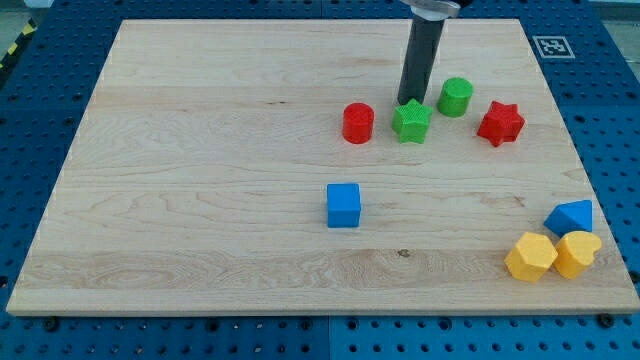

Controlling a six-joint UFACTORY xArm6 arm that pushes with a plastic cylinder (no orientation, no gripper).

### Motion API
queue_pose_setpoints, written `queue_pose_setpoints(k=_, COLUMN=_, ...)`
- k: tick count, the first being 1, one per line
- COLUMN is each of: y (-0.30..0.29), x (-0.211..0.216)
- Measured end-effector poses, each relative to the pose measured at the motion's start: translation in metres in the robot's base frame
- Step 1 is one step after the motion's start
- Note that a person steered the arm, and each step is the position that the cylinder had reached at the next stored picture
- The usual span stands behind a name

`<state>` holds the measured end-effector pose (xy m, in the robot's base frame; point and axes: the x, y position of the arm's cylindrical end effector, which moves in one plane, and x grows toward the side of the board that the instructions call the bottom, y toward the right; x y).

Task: Move the green circle diagonal to the red circle

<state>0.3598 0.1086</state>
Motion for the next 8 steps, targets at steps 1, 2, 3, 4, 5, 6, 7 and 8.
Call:
queue_pose_setpoints(k=1, y=0.010, x=0.000)
queue_pose_setpoints(k=2, y=0.010, x=-0.021)
queue_pose_setpoints(k=3, y=0.023, x=-0.059)
queue_pose_setpoints(k=4, y=0.091, x=-0.063)
queue_pose_setpoints(k=5, y=0.147, x=-0.030)
queue_pose_setpoints(k=6, y=0.136, x=0.013)
queue_pose_setpoints(k=7, y=0.062, x=0.007)
queue_pose_setpoints(k=8, y=-0.028, x=-0.023)
